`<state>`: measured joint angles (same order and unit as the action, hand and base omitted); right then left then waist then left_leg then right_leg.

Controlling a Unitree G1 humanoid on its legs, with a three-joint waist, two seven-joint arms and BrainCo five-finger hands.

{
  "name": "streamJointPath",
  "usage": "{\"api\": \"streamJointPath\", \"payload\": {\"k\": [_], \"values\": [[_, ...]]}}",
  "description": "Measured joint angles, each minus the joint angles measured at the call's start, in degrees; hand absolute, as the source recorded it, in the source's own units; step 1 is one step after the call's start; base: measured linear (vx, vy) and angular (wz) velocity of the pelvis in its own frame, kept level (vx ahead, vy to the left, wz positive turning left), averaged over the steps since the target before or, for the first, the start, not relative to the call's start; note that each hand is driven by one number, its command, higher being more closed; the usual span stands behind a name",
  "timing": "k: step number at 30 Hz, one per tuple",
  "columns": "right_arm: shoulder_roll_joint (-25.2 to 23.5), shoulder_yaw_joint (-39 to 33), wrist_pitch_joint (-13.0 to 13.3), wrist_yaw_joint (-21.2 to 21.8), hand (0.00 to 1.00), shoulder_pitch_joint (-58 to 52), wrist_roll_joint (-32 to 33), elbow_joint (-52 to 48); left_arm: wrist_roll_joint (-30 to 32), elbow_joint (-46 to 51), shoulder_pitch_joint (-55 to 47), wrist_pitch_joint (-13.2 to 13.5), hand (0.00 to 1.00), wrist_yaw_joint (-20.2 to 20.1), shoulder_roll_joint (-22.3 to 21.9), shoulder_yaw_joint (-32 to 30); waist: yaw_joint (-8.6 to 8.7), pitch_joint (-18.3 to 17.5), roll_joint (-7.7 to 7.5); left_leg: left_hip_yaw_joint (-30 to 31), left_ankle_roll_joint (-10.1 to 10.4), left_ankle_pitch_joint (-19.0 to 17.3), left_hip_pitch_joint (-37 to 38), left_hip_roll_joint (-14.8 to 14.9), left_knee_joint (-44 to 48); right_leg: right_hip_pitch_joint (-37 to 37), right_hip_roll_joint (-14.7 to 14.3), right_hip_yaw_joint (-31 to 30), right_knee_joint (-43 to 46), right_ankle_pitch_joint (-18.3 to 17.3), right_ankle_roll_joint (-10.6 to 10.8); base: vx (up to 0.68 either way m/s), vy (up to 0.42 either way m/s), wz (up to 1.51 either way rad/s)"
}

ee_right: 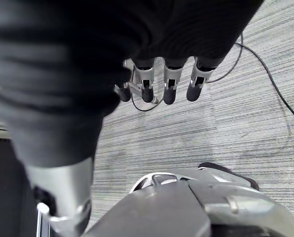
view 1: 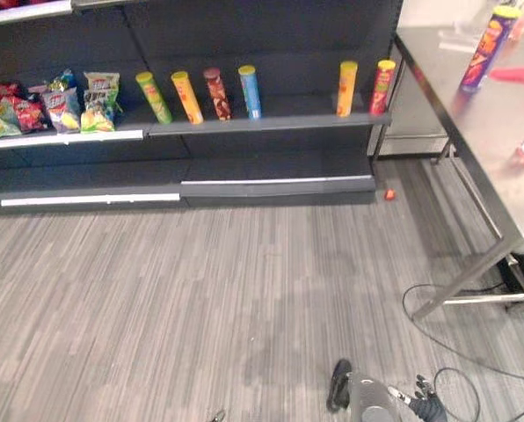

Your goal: Put the gum and the chips on the shelf.

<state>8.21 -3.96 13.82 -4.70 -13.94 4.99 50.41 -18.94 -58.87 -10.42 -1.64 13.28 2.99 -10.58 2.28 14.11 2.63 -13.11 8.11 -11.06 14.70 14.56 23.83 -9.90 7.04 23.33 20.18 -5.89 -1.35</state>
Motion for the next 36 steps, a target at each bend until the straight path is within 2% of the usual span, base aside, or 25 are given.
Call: {"api": "streamJointPath", "payload": {"k": [1,2,3,4,5,6,7,8,10,12,15,18,19,21,22,23,25,26,27,29,31,32,33,34,36], "values": [[0.3,0.0,-0.6,0.1,0.0,0.1,0.0,0.0,0.0,0.0,-0.1,-0.2,0.0,0.0,0.1,0.0,0.03,-0.1,0.2,0.4,1.3,1.3,-1.4,0.7,3.1,0.5,-0.4,0.0,-0.3,-0.1,-0.2,0.2,-0.049,-0.24],[0.3,0.0,-1.6,0.2,0.0,0.0,-0.1,0.0,-0.1,-0.4,-0.1,-0.3,0.0,-0.2,0.1,-0.2,0.72,-0.4,0.42,2.3,4.2,5.1,-5.0,2.4,10.9,2.4,-1.7,0.2,-2.2,-0.3,-0.2,0.18,-0.022,-0.13],[0.3,0.0,-1.8,0.3,0.0,-0.1,-0.3,0.0,0.0,-0.5,-0.1,-0.1,0.0,-0.4,0.1,-0.3,0.7,-0.5,0.52,3.2,4.8,8.1,-6.9,3.1,14.3,3.5,-2.5,0.2,-3.6,-0.3,-0.1,0.24,-0.047,-0.15],[0.7,0.2,-1.9,0.4,0.0,-0.5,-0.7,0.1,-0.1,-0.8,-0.3,0.0,0.0,-0.6,-0.3,-0.7,0.42,-0.9,1.68,5.1,4.6,16.3,-10.5,5.1,20.1,6.4,-4.4,0.6,-6.8,-0.4,0.0,0.27,-0.027,-0.16],[0.7,1.5,-2.0,0.8,0.0,-1.0,-0.8,0.1,-0.1,-1.0,-0.7,1.1,0.0,-0.6,-0.2,-1.5,0.19,-1.1,-0.46,6.0,5.4,19.8,-14.9,5.8,27.8,8.0,-4.4,-0.5,-6.9,-2.2,-0.3,0.29,-0.03,-0.1],[0.9,1.7,-2.5,1.0,0.0,-0.8,-0.7,0.2,-0.1,-1.0,-0.4,1.5,0.0,-0.6,-0.2,-2.4,-0.01,-0.7,0.58,6.2,4.6,16.1,-17.3,6.9,32.0,9.2,-5.2,-0.4,-7.3,-2.6,-0.8,0.29,-0.016,-0.05],[1.2,1.7,-3.0,1.0,0.0,-0.6,-0.7,0.5,-0.3,-0.4,-0.4,2.2,0.0,-0.8,-0.9,-3.0,-0.64,-0.6,0.68,4.9,1.8,8.8,-21.7,6.6,36.1,11.3,-5.5,-0.5,-8.8,-2.8,-0.9,0.34,-0.045,-0.09],[1.4,1.6,-3.1,1.0,0.0,-0.1,-0.7,1.6,-1.2,-0.3,-0.4,2.5,0.0,-0.6,-1.0,-3.0,-1.04,-0.4,0.38,1.9,-0.8,4.2,-24.2,5.9,34.7,13.7,-5.3,-1.2,-10.4,-2.9,-0.7,0.32,-0.037,-0.16],[1.4,1.7,-2.9,0.9,0.0,0.8,-0.7,2.2,-2.7,-0.1,-1.1,2.9,0.0,-0.2,-1.1,-2.4,-1.26,-0.4,-0.02,0.6,-1.2,1.7,-25.2,2.9,22.0,16.1,-4.3,-2.0,-11.1,-3.4,0.3,0.26,0.007,-0.3],[1.3,1.7,-1.7,0.2,0.0,1.4,-0.7,2.2,-2.9,0.2,-1.8,3.1,0.0,0.6,-1.0,-1.6,-1.26,-0.5,-0.21,3.8,-0.1,2.2,-24.8,-0.4,0.2,16.9,-3.4,-4.6,-10.7,-4.6,1.1,0.26,0.083,-0.56],[0.9,1.0,-1.0,0.1,0.0,1.5,-0.8,2.3,-3.5,0.2,-3.2,3.1,0.0,2.2,-1.0,-1.4,-1.14,-0.5,-0.43,12.9,2.0,5.0,-24.7,-0.7,-18.5,17.1,-2.8,-10.9,-8.8,-7.7,2.1,0.36,0.213,-0.93],[0.9,0.9,-1.0,0.0,0.0,0.9,-1.0,2.9,-3.4,-0.1,-4.0,3.1,0.0,2.3,-1.0,-0.4,-0.98,-0.6,-0.18,13.9,2.6,4.4,-23.8,0.9,-16.3,18.3,-2.6,-17.5,-5.6,-11.7,5.2,0.37,0.363,-1.16],[0.8,0.9,-1.0,0.0,0.0,0.7,-1.4,3.2,-3.4,-0.3,-4.4,3.0,0.0,2.1,-0.8,-0.1,-1.05,-0.6,-0.31,14.5,2.8,6.5,-23.4,0.5,-14.5,18.5,-2.0,-19.7,-3.8,-13.4,6.3,0.32,0.369,-1.26],[-0.9,1.2,-1.5,0.0,0.0,-0.1,-3.1,4.5,-3.3,-0.6,-4.7,2.4,0.0,1.8,1.6,0.6,-0.87,-2.9,-3.56,13.6,2.7,7.1,-23.6,-4.1,-8.7,17.9,2.2,-23.2,-0.4,-15.0,6.2,0.46,0.452,-0.98],[-2.6,0.9,-1.9,-0.1,0.0,-0.9,-3.6,4.5,-3.0,-1.1,-3.2,2.1,0.0,1.5,3.1,1.0,-0.64,-3.7,-5.35,11.6,1.9,5.8,-23.0,-6.0,-8.6,14.4,4.7,-23.1,6.0,-13.1,4.8,0.42,0.348,-0.39],[-3.3,-0.2,-1.9,-0.4,0.0,-1.0,-3.6,4.4,-2.4,-1.5,-1.9,2.0,0.0,0.9,3.7,1.4,-0.65,-3.8,-5.97,10.5,1.1,5.3,-21.3,-6.8,-9.2,11.4,6.3,-21.9,11.5,-10.1,3.8,0.48,0.388,-0.41],[-3.3,-0.1,-2.6,-0.2,0.0,-0.8,-3.9,4.5,-2.2,-1.3,-1.0,1.8,0.0,-0.9,4.4,1.7,-0.87,-3.6,-6.55,6.6,-0.4,5.1,-16.6,-7.8,-12.0,7.1,10.7,-18.4,20.3,-3.3,5.7,0.39,0.309,-0.61],[-3.2,-0.1,-2.6,-0.1,0.0,0.0,-4.0,4.5,-2.2,-0.8,-1.4,1.3,0.0,-1.2,4.3,1.7,-0.86,-3.6,-6.25,3.8,-1.1,4.8,-13.2,-7.7,-13.8,5.6,13.4,-15.1,23.5,1.8,6.1,0.33,0.204,-0.93],[-2.5,0.1,-2.6,-0.2,0.0,0.4,-3.7,4.5,-2.1,0.0,-1.7,0.9,0.0,-1.2,4.1,1.9,-0.77,-3.9,-5.6,0.9,-1.4,4.9,-10.8,-7.0,-15.2,4.0,15.0,-10.6,26.4,2.5,5.4,0.31,0.19,-0.96],[-2.2,0.0,-2.6,-0.2,0.0,1.0,-2.2,4.4,-2.2,0.7,-1.5,0.8,0.0,-1.1,3.9,1.9,-0.79,-3.7,-4.67,-3.2,-1.5,5.0,-8.0,-5.0,-17.5,1.9,14.9,-0.8,28.4,-2.9,4.9,0.24,0.105,-0.99],[-1.9,-0.1,-2.5,-0.2,0.0,1.3,-2.4,4.3,-2.2,0.6,-0.7,-0.1,0.0,-1.0,3.7,1.9,-0.79,-3.4,-4.03,-8.5,-1.5,5.0,-5.9,-2.9,-18.0,1.0,12.3,10.1,24.7,-7.2,4.1,0.3,0.005,-1.4],[-2.0,-0.1,-2.4,-0.3,0.0,1.3,-2.8,3.9,-2.1,0.6,-0.5,-0.3,0.0,-0.9,3.7,1.6,-0.97,-3.4,-4.35,-12.8,-1.5,4.9,-4.5,-2.8,-18.0,1.4,10.4,17.1,16.4,-6.9,3.3,0.26,-0.03,-1.66],[-2.3,0.0,-2.2,-0.3,0.0,1.3,-2.9,3.5,-2.1,0.6,-0.6,-0.3,0.0,-0.8,3.9,1.2,-1.08,-3.3,-5.06,-15.2,-1.4,4.9,-3.4,-3.4,-18.0,2.2,9.6,19.9,11.1,-3.7,2.0,0.28,-0.082,-1.78],[-2.5,-0.2,-1.7,-0.2,0.0,1.6,-3.0,3.1,-2.0,0.1,-0.2,-0.3,0.0,-0.4,3.5,1.1,-0.99,-2.7,-5.19,-18.6,-1.1,4.6,-1.7,-4.1,-17.6,4.4,8.3,23.3,6.5,-4.6,-3.0,0.24,-0.073,-1.46],[-1.4,-0.5,-1.1,-0.1,0.0,1.3,-3.2,2.8,-0.5,-0.3,0.9,0.4,0.0,-0.3,2.5,1.4,0.26,-1.6,-3.0,-20.9,0.2,3.6,-1.3,-4.2,-18.1,5.5,6.4,23.3,3.5,-4.6,-3.2,0.19,-0.044,-0.83]]}}
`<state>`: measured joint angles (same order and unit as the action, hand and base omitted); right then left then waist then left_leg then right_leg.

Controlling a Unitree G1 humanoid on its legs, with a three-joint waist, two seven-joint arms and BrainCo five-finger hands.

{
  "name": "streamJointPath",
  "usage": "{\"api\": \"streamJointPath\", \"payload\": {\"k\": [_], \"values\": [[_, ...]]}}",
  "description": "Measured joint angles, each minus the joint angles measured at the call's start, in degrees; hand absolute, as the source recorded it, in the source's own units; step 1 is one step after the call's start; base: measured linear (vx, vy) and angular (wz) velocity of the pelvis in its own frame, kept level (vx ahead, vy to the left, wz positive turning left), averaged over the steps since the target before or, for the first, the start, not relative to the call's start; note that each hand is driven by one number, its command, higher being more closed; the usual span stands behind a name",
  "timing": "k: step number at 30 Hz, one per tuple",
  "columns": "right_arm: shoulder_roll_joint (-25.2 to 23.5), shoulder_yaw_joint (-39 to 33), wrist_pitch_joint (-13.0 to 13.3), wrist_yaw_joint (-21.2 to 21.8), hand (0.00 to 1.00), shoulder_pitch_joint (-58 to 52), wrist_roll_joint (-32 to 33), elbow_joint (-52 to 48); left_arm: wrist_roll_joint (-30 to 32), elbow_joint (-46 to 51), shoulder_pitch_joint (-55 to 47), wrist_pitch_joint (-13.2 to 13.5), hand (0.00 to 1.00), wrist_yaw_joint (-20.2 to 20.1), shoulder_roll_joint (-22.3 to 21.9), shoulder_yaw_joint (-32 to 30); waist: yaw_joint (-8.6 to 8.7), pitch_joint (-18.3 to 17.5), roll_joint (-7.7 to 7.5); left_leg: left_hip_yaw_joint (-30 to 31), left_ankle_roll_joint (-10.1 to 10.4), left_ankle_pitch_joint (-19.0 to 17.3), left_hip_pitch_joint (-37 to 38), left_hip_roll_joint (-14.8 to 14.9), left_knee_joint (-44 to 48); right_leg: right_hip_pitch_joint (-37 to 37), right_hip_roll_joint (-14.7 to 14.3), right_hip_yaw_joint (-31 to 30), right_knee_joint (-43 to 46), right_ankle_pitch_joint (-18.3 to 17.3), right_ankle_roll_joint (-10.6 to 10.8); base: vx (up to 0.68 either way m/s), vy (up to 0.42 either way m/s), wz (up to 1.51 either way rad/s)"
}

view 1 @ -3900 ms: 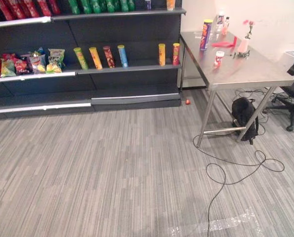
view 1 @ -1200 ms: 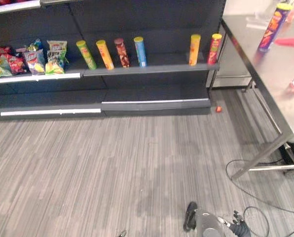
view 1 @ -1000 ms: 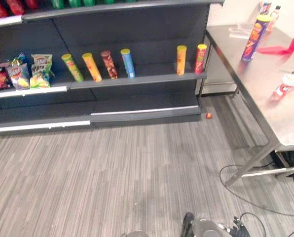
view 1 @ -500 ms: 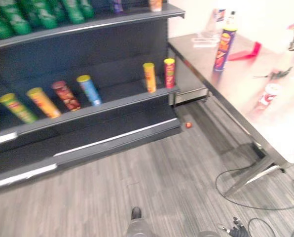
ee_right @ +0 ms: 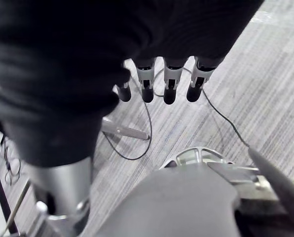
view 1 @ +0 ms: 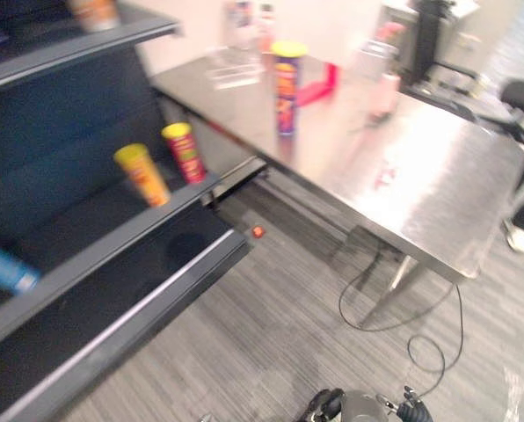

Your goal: Put the gum and the chips on the shelf.

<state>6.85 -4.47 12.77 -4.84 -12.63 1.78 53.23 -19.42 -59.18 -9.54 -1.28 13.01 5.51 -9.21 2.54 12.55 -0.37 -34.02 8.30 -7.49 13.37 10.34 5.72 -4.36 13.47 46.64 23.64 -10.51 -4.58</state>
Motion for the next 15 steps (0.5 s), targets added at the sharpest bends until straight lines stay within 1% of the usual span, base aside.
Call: {"api": "streamJointPath", "payload": {"k": [1,2,3,4,5,6,7,8,9,10,11,12,13,14,15], "values": [[0.1,-1.5,0.2,0.0,0.0,-0.1,0.0,0.4,0.4,0.0,0.4,1.2,0.0,0.0,-1.0,0.0,0.43,0.8,1.32,0.0,0.0,0.2,0.7,-1.0,-2.8,1.3,-0.6,-0.1,-1.3,0.0,0.0,0.05,0.018,-0.32],[0.1,-2.4,0.6,0.1,0.0,0.2,-0.3,0.7,0.5,-0.2,0.3,1.8,0.0,-0.3,-1.6,0.0,0.43,1.0,1.96,-0.3,-0.1,1.7,0.9,-1.8,-5.4,2.2,-1.0,-0.4,-1.4,0.0,0.0,0.01,0.036,-0.31],[0.2,-2.5,0.9,0.1,0.0,0.1,-0.9,0.9,0.5,-0.2,0.2,2.1,0.0,-0.5,-1.6,0.0,0.37,1.1,2.04,-1.7,-0.4,1.9,0.9,-1.9,-5.8,2.5,-1.3,-0.6,-1.4,0.0,0.1,-0.03,0.056,-0.26],[0.0,-2.4,1.5,0.1,0.0,0.2,-1.6,1.4,0.5,-0.2,0.1,2.4,0.0,-0.8,-1.6,-0.1,0.26,0.9,1.63,-3.2,-0.6,1.8,1.7,-2.1,-5.8,2.6,-1.4,-1.1,-1.3,-0.1,0.1,-0.03,0.1,-0.23],[-0.4,-2.4,2.3,0.0,0.0,0.3,-1.7,1.4,0.5,-0.1,0.0,3.1,0.0,-1.0,-1.4,-0.1,0.25,0.7,1.4,-3.4,-0.7,1.6,2.4,-3.1,-7.0,2.6,-1.3,-1.8,-1.7,-0.9,1.5,-0.03,0.1,-0.24],[-0.7,-2.4,2.4,0.0,0.0,0.4,-1.7,1.5,0.6,-0.2,0.0,3.3,0.0,-1.1,-1.3,-0.1,0.24,0.8,0.75,-3.8,-0.9,1.5,2.6,-3.5,-7.5,2.7,-0.9,-2.0,-2.0,-1.5,2.4,-0.04,0.103,-0.28],[-1.0,-2.4,2.4,-0.1,0.0,0.3,-1.5,1.5,0.6,-0.2,0.2,3.3,0.0,-1.0,-1.0,-0.2,0.29,0.8,0.49,-4.4,-1.2,1.3,2.6,-4.2,-7.9,2.6,-0.6,-2.1,-2.5,-1.7,2.7,-0.06,0.084,-0.17],[-1.1,-2.5,2.4,-0.4,0.0,0.0,-1.4,1.5,0.6,-0.6,0.2,3.2,0.0,-0.9,-0.8,-0.2,0.45,0.8,0.5,-4.3,-1.7,0.3,2.7,-4.4,-7.4,2.5,-0.2,-2.1,-2.2,-1.7,3.0,-0.07,0.095,-0.12],[-1.1,-2.5,2.3,-0.8,0.0,-0.4,-1.4,1.5,0.6,-0.8,0.2,3.1,0.0,-0.9,-0.8,-0.2,0.59,0.7,0.59,-4.4,-1.4,-0.9,2.7,-4.3,-6.8,2.5,-0.1,-2.2,-1.9,-1.9,3.3,-0.06,0.074,-0.08],[-1.1,-2.4,2.3,-1.3,0.0,-1.0,-1.4,1.2,1.4,-0.6,0.3,2.8,0.0,-1.0,-0.9,-0.1,0.73,0.3,1.43,-4.7,0.4,-4.2,1.8,-3.4,-4.2,2.4,-0.3,-2.6,-1.6,-2.3,3.6,-0.04,0.034,-0.14],[-0.8,-2.3,2.1,-1.5,0.0,-1.1,-1.4,0.9,2.2,-0.7,0.3,2.6,0.0,-1.0,-1.1,-0.1,0.58,-0.5,1.78,-4.9,1.8,-5.5,1.3,-2.8,-2.7,2.7,-0.7,-3.0,-1.7,-2.4,3.5,0.06,0.068,-0.27],[-0.1,-1.6,1.6,-1.5,0.0,-1.7,-1.5,0.6,2.7,-1.3,-0.3,2.6,0.0,-1.2,-1.5,-0.2,0.31,-1.8,2.3,-5.0,4.5,-6.4,0.7,-1.8,0.8,2.7,-1.4,-3.8,-3.4,-2.5,4.0,0.14,0.108,-0.34],[0.0,-0.6,1.0,-1.6,0.0,-1.4,-1.7,0.7,2.8,-1.6,-0.2,2.6,0.0,-1.9,-0.9,-0.8,0.34,-2.0,2.05,-2.8,4.9,-6.4,-2.4,0.6,11.4,3.2,-1.8,-5.0,-4.9,-2.3,4.7,0.15,0.081,-0.5],[0.5,0.7,0.5,-1.6,0.0,-1.0,-1.8,0.5,2.6,-1.2,-0.3,2.5,0.0,-1.9,-0.7,-1.2,0.29,-2.4,1.5,-0.2,4.8,-4.5,-6.5,2.9,21.9,4.0,-2.4,-6.5,-7.2,-1.9,4.6,0.11,-0.01,-0.52],[0.9,1.3,0.2,-1.6,0.0,-0.7,-1.8,0.3,2.2,-1.1,-0.4,2.5,0.0,-1.6,-0.8,-1.4,0.18,-2.4,1.26,1.2,4.4,-2.1,-9.4,4.8,29.0,5.1,-3.0,-7.9,-9.3,-0.9,4.5,0.13,-0.077,-0.8]]}}
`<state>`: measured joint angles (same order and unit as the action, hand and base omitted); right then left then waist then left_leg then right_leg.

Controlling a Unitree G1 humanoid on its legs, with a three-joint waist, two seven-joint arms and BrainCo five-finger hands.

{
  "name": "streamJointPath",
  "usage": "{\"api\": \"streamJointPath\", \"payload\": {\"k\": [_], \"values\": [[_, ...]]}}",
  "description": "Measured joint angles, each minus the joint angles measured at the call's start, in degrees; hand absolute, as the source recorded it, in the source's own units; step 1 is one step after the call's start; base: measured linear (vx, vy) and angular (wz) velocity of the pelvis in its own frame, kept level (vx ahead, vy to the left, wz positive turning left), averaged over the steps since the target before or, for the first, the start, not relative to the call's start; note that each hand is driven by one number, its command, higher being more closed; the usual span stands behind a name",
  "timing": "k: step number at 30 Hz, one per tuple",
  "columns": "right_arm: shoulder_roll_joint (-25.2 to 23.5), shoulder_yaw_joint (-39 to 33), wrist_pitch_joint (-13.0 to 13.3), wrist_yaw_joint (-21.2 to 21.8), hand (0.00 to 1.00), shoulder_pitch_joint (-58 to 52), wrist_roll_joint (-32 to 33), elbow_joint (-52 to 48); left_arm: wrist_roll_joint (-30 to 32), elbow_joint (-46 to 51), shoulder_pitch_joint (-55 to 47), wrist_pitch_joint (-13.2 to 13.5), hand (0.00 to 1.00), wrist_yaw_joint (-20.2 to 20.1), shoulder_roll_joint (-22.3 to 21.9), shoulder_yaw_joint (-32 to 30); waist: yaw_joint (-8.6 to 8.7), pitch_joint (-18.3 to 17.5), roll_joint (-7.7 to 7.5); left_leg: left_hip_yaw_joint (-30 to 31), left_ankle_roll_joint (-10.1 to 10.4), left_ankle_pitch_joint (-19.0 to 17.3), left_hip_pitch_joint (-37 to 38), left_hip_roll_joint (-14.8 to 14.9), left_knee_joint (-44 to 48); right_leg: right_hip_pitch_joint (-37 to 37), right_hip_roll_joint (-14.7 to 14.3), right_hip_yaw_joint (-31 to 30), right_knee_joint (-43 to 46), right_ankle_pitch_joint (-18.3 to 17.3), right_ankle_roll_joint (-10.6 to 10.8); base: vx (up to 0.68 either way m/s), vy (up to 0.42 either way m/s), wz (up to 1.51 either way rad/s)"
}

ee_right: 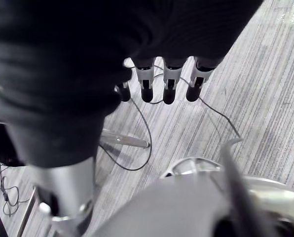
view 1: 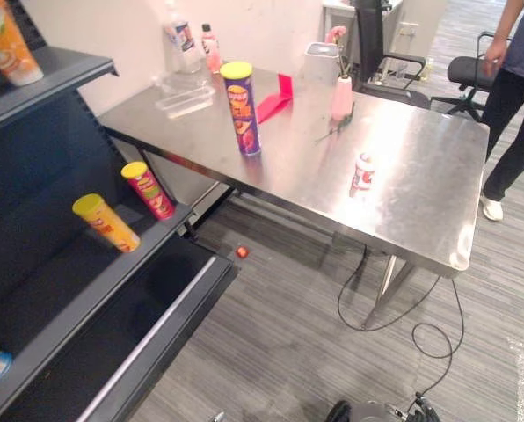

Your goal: Put the gum and the chips on the shelf.

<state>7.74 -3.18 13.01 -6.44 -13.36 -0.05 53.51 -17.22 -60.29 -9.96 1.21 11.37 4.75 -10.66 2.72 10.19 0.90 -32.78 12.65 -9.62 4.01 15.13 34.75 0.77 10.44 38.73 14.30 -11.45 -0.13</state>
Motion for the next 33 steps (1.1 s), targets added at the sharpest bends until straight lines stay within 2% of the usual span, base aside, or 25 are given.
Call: {"api": "streamJointPath", "payload": {"k": [1,2,3,4,6,7,8,9,10,11,12,14,16,20,24,26,30,33], "values": [[0.4,0.5,-0.6,0.0,0.0,0.3,0.0,-0.9,-0.3,-0.1,-0.5,-0.1,0.0,0.7,-0.1,-0.4,-0.95,0.3,-0.44,1.8,0.3,2.0,-4.7,2.8,10.1,1.9,-0.5,-2.3,-3.0,1.9,-0.4,0.19,-0.004,-1.08],[0.6,0.4,-1.1,-0.2,0.0,0.9,0.1,-0.8,-0.9,-0.1,-0.5,-0.1,0.0,1.4,-0.9,-0.6,-1.39,0.4,0.26,2.6,-0.3,-0.9,-6.2,3.7,10.3,3.1,-0.4,-5.2,-4.4,2.7,0.2,0.17,0.026,-1.13],[1.0,0.3,-1.3,-0.1,0.0,1.3,0.1,-0.7,-1.9,-0.1,-0.5,-0.1,0.0,1.8,-1.1,-0.8,-1.41,0.3,0.61,2.7,-0.9,-1.3,-6.8,3.9,8.9,3.6,-0.3,-6.3,-4.8,3.1,0.7,0.25,0.201,-1.38],[0.5,0.1,-1.8,0.0,0.0,3.0,0.0,0.6,-2.9,-0.2,-1.2,-0.1,0.0,2.4,-1.4,-0.8,-1.48,0.3,0.63,3.7,-2.5,-1.2,-6.9,3.5,-0.4,4.5,0.9,-10.2,-5.4,4.1,2.3,0.2,0.209,-1.13],[0.5,-0.4,-1.8,0.4,0.0,3.6,-0.1,1.2,-2.9,-0.1,-1.2,0.1,0.0,2.5,-1.3,-0.9,-1.4,0.2,0.53,5.9,-4.0,0.0,-6.8,2.4,-9.0,4.6,1.7,-12.6,-5.9,4.5,3.2,0.2,0.254,-0.98],[0.5,-0.8,-1.8,0.6,0.0,3.9,-0.1,1.6,-2.9,-0.1,-1.1,0.2,0.0,2.8,-1.3,-0.9,-1.33,0.3,0.58,9.6,-4.9,2.7,-6.8,0.9,-18.2,4.5,2.3,-14.6,-7.0,5.3,4.7,0.22,0.338,-0.93],[0.5,-0.9,-1.8,0.6,0.0,3.4,-0.1,1.6,-2.9,-0.1,-1.1,0.2,0.0,3.3,-1.4,-1.0,-1.28,0.2,0.8,14.2,-5.8,8.3,-6.8,-0.3,-25.7,4.5,2.5,-16.6,-8.2,6.2,6.7,0.22,0.361,-0.88],[0.7,-0.9,-1.8,0.6,0.0,3.0,-0.1,1.6,-2.9,-0.1,-1.2,0.3,0.0,3.4,-1.8,-1.0,-1.34,0.0,1.29,16.4,-6.0,12.3,-6.9,-0.6,-27.7,4.6,2.4,-17.4,-8.8,6.5,7.6,0.24,0.38,-0.73],[1.3,-0.9,-2.0,0.5,0.0,2.7,-0.1,2.2,-3.1,-0.2,-1.6,0.7,0.0,3.5,-2.6,-1.0,-1.24,-0.6,2.64,18.3,-4.1,13.2,-6.0,-0.9,-28.9,5.4,2.0,-19.0,-10.3,7.3,9.6,0.27,0.392,-0.42],[-0.1,-0.9,-2.0,0.5,0.0,2.3,-0.1,2.9,-2.9,-0.1,-1.5,0.9,0.0,3.4,-1.0,-0.7,-0.92,-0.8,-0.03,17.9,-4.1,12.1,-4.8,-3.1,-31.3,5.9,4.0,-19.3,-12.3,8.0,10.8,0.26,0.376,-0.27],[-0.9,-0.9,-2.0,0.5,0.0,2.2,-0.1,3.1,-2.9,0.0,-1.4,1.2,0.0,3.5,-0.2,-0.7,-0.98,-0.7,-0.82,17.5,-4.1,12.1,-4.7,-4.2,-32.5,5.9,4.8,-19.3,-12.9,8.3,11.2,0.2,0.312,0.02],[-2.5,-1.0,-2.0,-0.2,0.0,1.7,-0.1,3.7,-2.7,0.6,-1.0,1.3,0.0,3.4,1.3,-0.2,-1.3,-0.9,-3.48,16.1,-4.6,12.4,-2.9,-7.2,-35.7,5.7,6.2,-19.4,-13.1,9.1,12.2,0.13,0.208,-0.07],[-2.6,-1.1,-1.5,-0.8,0.0,1.7,0.0,3.6,-2.2,0.6,-1.8,1.3,0.0,3.4,1.4,1.4,-1.25,-0.9,-3.45,15.7,-4.7,12.5,-0.5,-8.1,-37.5,6.7,6.8,-19.3,-13.0,9.2,12.4,0.07,0.065,-0.22],[-2.0,-3.3,-0.2,-3.2,0.0,1.4,0.8,3.7,-1.8,0.3,-1.6,1.4,0.0,1.8,1.5,5.0,-1.04,-1.0,-1.26,14.6,-5.2,13.2,2.3,-8.3,-40.3,6.4,6.7,-19.8,-11.9,9.1,12.6,0.02,0.01,-0.18],[-2.3,-5.7,-0.8,-5.2,0.0,1.0,9.2,5.1,-1.8,0.3,-1.6,1.1,0.0,0.1,1.4,6.1,-0.71,-0.8,-0.8,14.5,-5.2,13.2,2.9,-8.2,-40.7,6.5,6.7,-20.1,-11.2,8.6,12.2,-0.01,0.001,-0.03],[-3.1,-8.6,-1.0,-7.4,0.0,0.9,15.6,6.2,-1.8,-0.1,-1.4,1.1,0.0,-0.6,1.8,6.2,-0.9,-0.8,-1.14,14.3,-5.1,13.2,3.1,-8.0,-40.7,6.6,6.5,-20.4,-11.2,8.5,11.8,-0.03,0.013,-0.06],[-4.6,-13.8,-1.1,-11.0,0.0,1.0,23.8,8.0,-1.8,-0.1,-1.3,1.2,0.0,-0.7,2.5,5.9,-1.18,-0.9,-2.48,14.1,-5.1,13.1,3.2,-7.7,-40.7,6.6,6.1,-20.7,-11.9,8.3,11.3,-0.03,0.008,-0.04],[-4.6,-22.0,-1.5,-14.3,0.0,1.4,29.4,7.5,-1.8,0.2,-1.6,0.8,0.0,-0.6,2.7,4.5,-1.25,-1.1,-3.56,13.7,-4.9,12.9,3.2,-7.4,-40.7,7.0,5.6,-20.8,-13.1,8.7,10.7,0.0,0.008,-0.05]]}}
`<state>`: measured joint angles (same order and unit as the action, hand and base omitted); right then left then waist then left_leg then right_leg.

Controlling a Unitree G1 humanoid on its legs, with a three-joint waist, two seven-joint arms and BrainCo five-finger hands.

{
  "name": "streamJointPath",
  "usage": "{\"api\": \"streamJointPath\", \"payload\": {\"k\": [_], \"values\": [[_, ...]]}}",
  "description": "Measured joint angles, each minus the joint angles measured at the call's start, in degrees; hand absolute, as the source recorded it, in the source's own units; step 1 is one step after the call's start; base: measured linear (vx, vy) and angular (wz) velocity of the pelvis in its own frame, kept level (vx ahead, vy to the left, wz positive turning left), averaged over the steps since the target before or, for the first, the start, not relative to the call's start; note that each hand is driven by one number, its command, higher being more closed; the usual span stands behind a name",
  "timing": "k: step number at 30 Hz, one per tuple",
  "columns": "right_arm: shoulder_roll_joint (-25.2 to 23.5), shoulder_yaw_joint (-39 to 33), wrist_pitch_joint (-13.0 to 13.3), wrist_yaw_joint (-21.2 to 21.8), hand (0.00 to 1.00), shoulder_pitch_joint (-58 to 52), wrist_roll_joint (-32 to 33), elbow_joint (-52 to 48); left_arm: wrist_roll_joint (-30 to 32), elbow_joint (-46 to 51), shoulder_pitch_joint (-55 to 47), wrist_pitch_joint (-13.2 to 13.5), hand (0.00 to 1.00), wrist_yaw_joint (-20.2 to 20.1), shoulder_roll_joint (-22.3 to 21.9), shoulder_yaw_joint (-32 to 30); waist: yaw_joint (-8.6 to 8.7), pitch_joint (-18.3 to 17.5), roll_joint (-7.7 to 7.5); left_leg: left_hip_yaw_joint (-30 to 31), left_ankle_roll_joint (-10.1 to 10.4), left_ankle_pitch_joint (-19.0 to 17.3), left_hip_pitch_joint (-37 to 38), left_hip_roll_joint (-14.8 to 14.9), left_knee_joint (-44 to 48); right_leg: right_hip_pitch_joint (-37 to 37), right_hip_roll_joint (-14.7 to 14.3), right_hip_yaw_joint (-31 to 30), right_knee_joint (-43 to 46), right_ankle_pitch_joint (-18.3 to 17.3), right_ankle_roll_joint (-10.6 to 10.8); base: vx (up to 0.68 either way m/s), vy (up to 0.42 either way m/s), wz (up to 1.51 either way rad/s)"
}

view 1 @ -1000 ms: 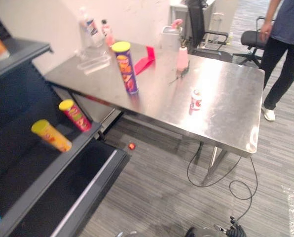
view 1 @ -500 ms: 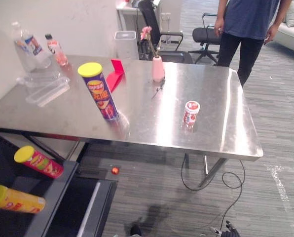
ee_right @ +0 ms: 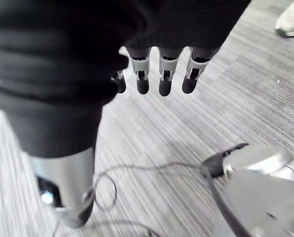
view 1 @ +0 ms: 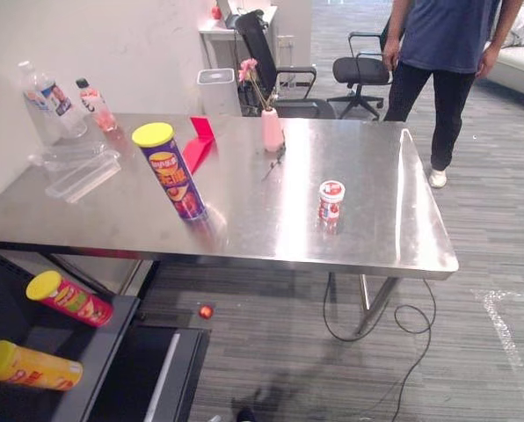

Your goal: Put the gum and the chips on the shelf.

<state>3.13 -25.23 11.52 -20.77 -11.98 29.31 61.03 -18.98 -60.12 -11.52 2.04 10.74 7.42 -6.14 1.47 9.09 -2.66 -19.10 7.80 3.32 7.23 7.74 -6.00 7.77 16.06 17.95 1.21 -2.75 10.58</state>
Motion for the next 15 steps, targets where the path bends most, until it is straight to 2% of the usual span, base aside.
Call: {"api": "streamJointPath", "payload": {"k": [2,3,5,8,12,15], "values": [[1.2,-8.1,-0.6,-2.5,0.0,0.8,3.0,-2.2,0.1,1.9,-0.9,-1.1,0.0,-0.4,0.0,-1.6,-0.18,-0.1,-0.79,-0.9,0.4,-0.5,0.5,0.1,0.0,0.4,-0.2,-0.7,-0.7,0.4,-0.6,0.03,0.017,-0.14],[1.7,-10.0,-0.8,-2.9,0.0,1.2,3.4,-3.0,0.1,2.2,-1.1,-1.3,0.0,-0.7,0.0,-2.1,-0.2,-0.1,-0.98,-1.0,0.4,-0.6,0.7,0.1,0.0,0.5,-0.3,-0.9,-0.9,0.5,-0.7,0.05,0.029,-0.23],[5.0,-16.9,-1.2,-4.4,0.0,3.0,3.8,-6.8,1.4,3.2,-1.7,-1.8,0.0,-1.6,0.0,-3.4,-0.19,-0.3,-1.6,-2.2,0.3,-1.1,1.4,0.0,0.0,0.6,-0.3,-1.9,-1.2,0.6,-1.0,0.05,0.036,-0.23],[9.8,-21.6,-1.1,-6.6,0.0,5.4,4.5,-11.5,2.2,3.8,-2.1,-1.8,0.0,-2.3,0.3,-3.6,-0.15,-0.6,-2.15,-2.7,0.4,-1.6,1.9,0.0,0.0,0.5,-0.3,-2.5,-1.2,0.5,-1.1,0.05,0.019,-0.13],[15.4,-23.7,0.7,-8.1,0.0,8.9,2.3,-20.1,2.4,4.2,-2.4,-1.9,0.0,-2.4,0.3,-3.7,-0.04,-1.1,-2.03,-3.1,0.7,-2.1,2.0,0.0,0.0,0.3,-0.3,-2.6,-1.2,0.2,-1.6,0.08,0.012,-0.04],[18.4,-19.8,1.4,-8.6,0.0,11.8,-3.4,-29.2,2.6,5.1,-2.7,-2.2,0.0,-2.4,0.4,-3.1,0.04,-1.6,-1.83,-3.6,0.6,-2.5,2.2,0.0,0.3,0.1,-0.3,-2.7,-1.2,0.3,-1.5,0.09,0.011,-0.08]]}}
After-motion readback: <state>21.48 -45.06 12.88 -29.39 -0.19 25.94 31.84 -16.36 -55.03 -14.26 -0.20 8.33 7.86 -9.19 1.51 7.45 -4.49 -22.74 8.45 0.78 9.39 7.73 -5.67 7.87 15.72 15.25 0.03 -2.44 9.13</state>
